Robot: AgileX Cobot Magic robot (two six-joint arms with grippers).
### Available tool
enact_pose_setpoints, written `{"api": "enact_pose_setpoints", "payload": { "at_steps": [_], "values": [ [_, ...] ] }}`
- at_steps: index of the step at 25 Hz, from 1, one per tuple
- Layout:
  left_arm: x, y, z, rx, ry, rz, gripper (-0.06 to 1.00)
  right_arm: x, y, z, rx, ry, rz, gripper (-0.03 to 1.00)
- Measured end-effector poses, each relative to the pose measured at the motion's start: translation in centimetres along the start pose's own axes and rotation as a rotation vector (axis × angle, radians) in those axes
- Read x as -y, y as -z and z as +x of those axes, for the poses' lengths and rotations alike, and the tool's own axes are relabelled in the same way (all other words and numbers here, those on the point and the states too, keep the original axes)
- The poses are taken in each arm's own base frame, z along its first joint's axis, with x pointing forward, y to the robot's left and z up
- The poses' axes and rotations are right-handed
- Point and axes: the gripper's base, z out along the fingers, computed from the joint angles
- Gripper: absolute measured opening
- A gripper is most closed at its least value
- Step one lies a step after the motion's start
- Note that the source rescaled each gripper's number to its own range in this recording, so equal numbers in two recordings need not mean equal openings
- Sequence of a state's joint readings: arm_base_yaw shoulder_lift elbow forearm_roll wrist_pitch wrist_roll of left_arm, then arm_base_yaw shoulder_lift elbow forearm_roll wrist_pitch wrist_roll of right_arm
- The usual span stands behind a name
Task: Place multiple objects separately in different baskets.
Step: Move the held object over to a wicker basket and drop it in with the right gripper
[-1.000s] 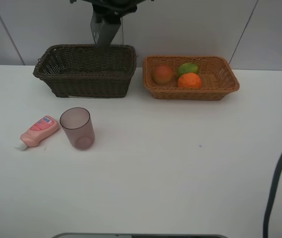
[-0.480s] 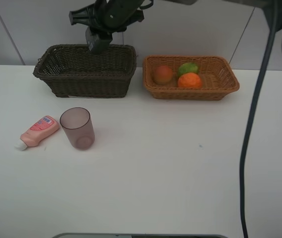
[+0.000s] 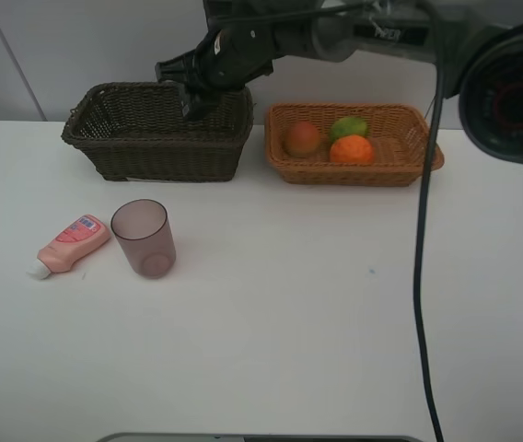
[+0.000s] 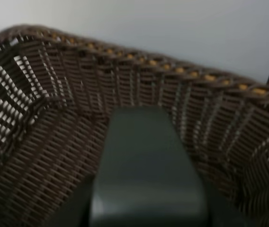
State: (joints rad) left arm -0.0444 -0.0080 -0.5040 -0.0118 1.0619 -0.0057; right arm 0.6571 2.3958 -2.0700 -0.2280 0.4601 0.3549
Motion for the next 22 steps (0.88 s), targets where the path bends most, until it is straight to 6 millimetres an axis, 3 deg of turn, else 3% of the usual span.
{"api": "enact_pose_setpoints", "payload": {
  "at_steps": [7, 13, 15, 20, 22],
  "values": [
    [0.0, 0.0, 0.0, 0.000, 0.000, 0.000, 0.97, 0.2, -2.0, 2.0, -0.049, 0.019, 0.014, 0.01],
    [0.0, 0.0, 0.0, 0.000, 0.000, 0.000, 0.97, 0.2, -2.2, 2.2, -0.051, 0.019, 0.014, 0.01],
    [0.0, 0.0, 0.0, 0.000, 0.000, 0.000, 0.97, 0.2, -2.2, 2.2, -0.051, 0.019, 0.014, 0.11],
    [0.0, 0.0, 0.0, 0.000, 0.000, 0.000, 0.97, 0.1, -1.9, 1.7, -0.033, 0.018, 0.009, 0.61],
    [0.0, 0.0, 0.0, 0.000, 0.000, 0.000, 0.97, 0.1, -1.6, 1.5, -0.037, 0.017, 0.013, 0.73]
  ]
}}
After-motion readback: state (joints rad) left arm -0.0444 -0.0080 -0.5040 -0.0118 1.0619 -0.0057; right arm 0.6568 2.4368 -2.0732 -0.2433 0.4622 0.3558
